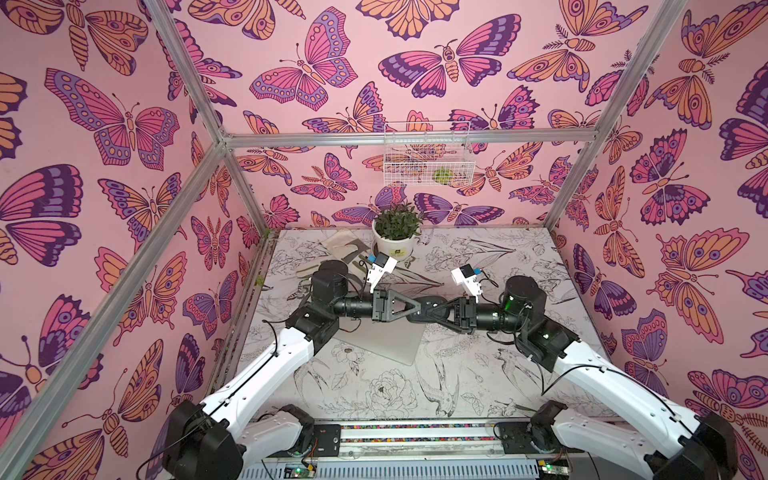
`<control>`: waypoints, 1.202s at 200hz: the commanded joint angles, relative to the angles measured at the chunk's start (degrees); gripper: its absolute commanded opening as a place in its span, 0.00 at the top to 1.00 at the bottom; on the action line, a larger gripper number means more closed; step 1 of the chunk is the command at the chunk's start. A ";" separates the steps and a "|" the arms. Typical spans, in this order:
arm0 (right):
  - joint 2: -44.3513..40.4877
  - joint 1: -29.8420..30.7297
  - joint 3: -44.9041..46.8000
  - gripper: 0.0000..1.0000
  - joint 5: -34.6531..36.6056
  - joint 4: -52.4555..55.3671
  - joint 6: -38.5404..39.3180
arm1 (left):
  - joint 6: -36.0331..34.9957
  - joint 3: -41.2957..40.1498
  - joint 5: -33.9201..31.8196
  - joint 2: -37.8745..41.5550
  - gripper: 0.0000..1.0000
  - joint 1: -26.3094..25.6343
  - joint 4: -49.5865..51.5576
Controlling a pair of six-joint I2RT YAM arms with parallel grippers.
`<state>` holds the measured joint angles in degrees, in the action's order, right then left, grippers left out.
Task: Insert the wireless mouse receiver into the laptop
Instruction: Pick up the mouse from the center of the board.
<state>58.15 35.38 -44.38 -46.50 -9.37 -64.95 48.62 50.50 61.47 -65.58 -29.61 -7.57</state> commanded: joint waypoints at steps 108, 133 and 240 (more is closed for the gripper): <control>-1.64 -0.14 1.23 0.75 0.62 -0.06 3.12 | 5.97 -1.20 -6.43 0.28 0.56 -3.22 -5.93; -1.77 -0.14 1.40 0.75 0.45 -0.30 3.46 | 10.97 -2.78 -7.53 -0.55 0.60 -3.24 -12.24; -1.89 -0.14 2.11 0.77 2.94 -1.72 3.07 | 13.74 -2.66 -9.17 -2.62 0.81 -4.83 -16.51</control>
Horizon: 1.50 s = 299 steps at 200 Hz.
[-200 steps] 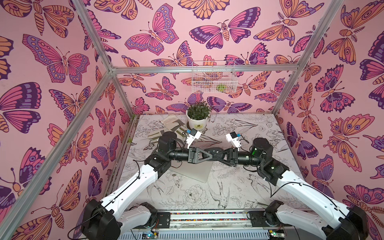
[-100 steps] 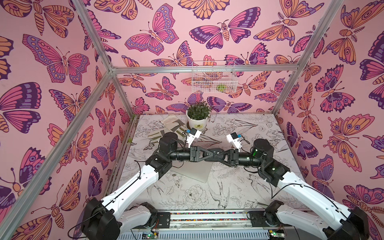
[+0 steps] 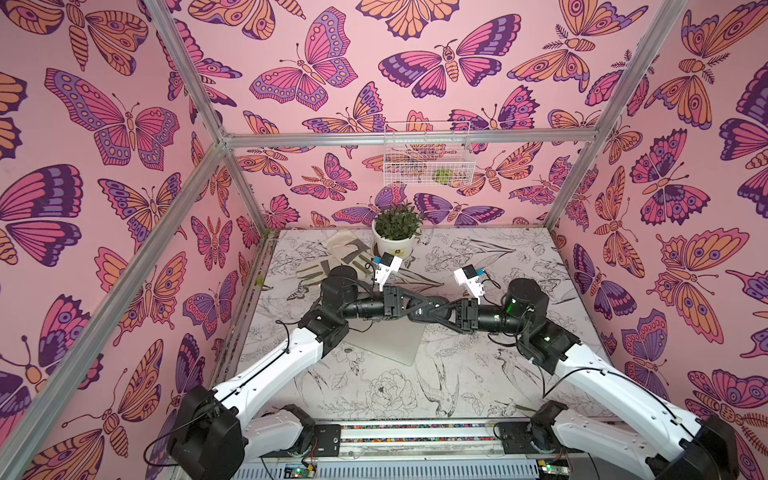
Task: Insert the wireless mouse receiver into the laptop
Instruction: Pick up the mouse from the center of the board, then remove the lid from the mouse.
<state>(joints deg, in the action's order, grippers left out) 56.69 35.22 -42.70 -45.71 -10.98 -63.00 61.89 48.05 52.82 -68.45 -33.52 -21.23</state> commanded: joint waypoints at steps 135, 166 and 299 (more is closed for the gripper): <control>-5.45 -1.07 -2.27 0.10 5.57 24.56 18.50 | -8.98 0.02 -2.45 2.09 1.00 -0.56 13.60; -4.31 -1.07 -0.01 0.17 3.90 19.97 17.18 | -8.98 0.38 -2.72 1.50 1.00 -0.66 13.68; -0.61 -1.11 -1.67 0.50 3.62 16.89 16.81 | -9.00 1.85 -1.49 -1.25 1.00 -1.31 13.60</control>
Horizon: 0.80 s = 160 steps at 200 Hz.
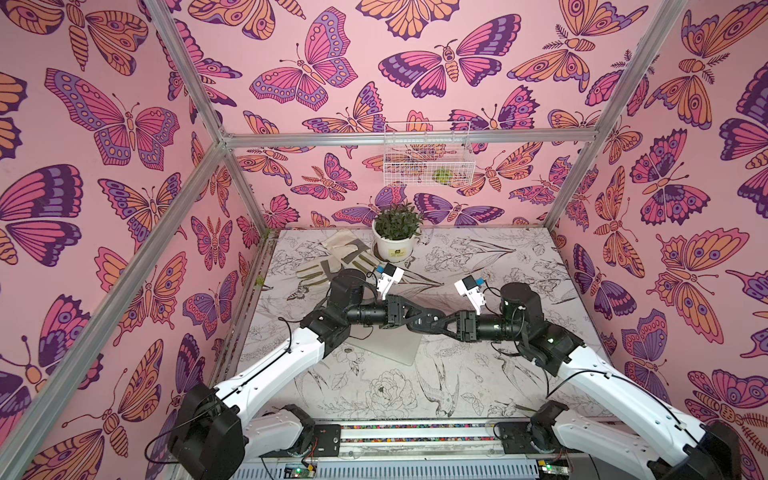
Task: Insert the wireless mouse receiver into the laptop
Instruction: Remove the lid from the mouse.
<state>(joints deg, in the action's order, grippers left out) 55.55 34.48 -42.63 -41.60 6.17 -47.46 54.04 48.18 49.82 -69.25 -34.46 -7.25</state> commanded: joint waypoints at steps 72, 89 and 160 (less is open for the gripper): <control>-0.87 -0.46 -2.88 0.61 1.28 3.67 3.69 | -1.13 1.83 1.77 -0.59 1.00 -0.35 -0.66; -1.22 -0.67 -2.72 0.60 1.34 3.71 3.61 | -1.04 1.87 1.70 -0.70 1.00 -0.28 -0.76; -3.92 -2.02 -1.88 0.48 1.45 3.88 2.78 | -0.61 1.32 1.35 -0.87 1.00 -0.28 -1.35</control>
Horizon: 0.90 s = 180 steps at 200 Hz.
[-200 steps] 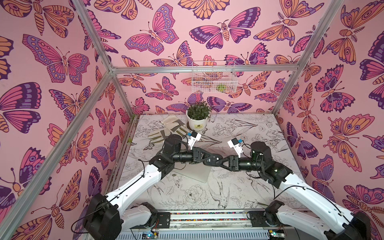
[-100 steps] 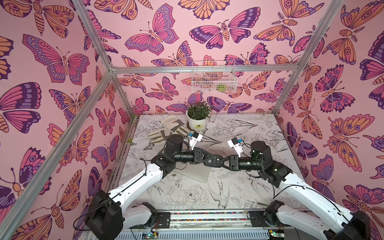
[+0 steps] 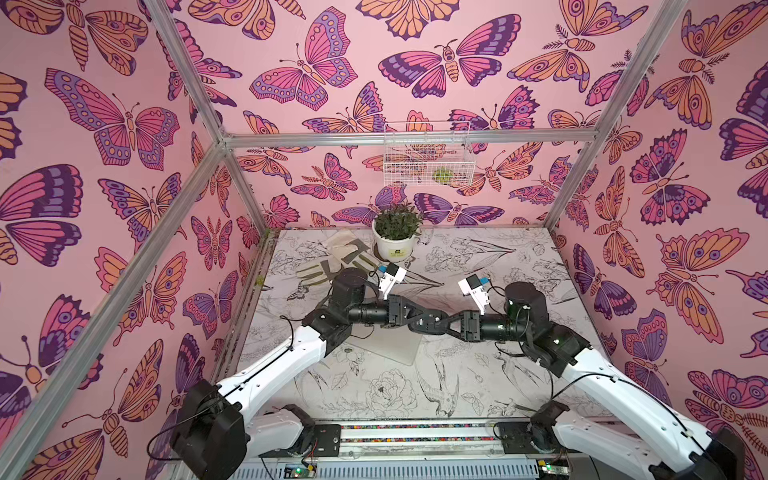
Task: Insert the wireless mouse receiver into the laptop
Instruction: Remove the lid from the mouse.
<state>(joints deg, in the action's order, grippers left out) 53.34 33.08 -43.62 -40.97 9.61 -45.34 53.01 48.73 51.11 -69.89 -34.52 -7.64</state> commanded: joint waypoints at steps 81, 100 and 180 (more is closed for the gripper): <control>-3.04 -1.39 0.02 0.58 1.13 -0.75 -1.06 | 0.78 0.32 -1.30 -0.97 1.00 -0.19 -1.67; -3.72 -1.79 0.19 0.60 1.42 -0.71 -1.28 | 0.78 0.36 -1.45 -1.30 1.00 -0.12 -1.71; -4.61 -3.64 0.72 0.74 1.05 -0.73 -2.07 | 0.86 0.17 -1.72 -1.39 1.00 0.03 -1.72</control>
<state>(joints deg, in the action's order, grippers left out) 49.91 30.02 -42.68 -39.44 10.52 -46.74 54.28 48.71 50.00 -70.96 -34.52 -8.88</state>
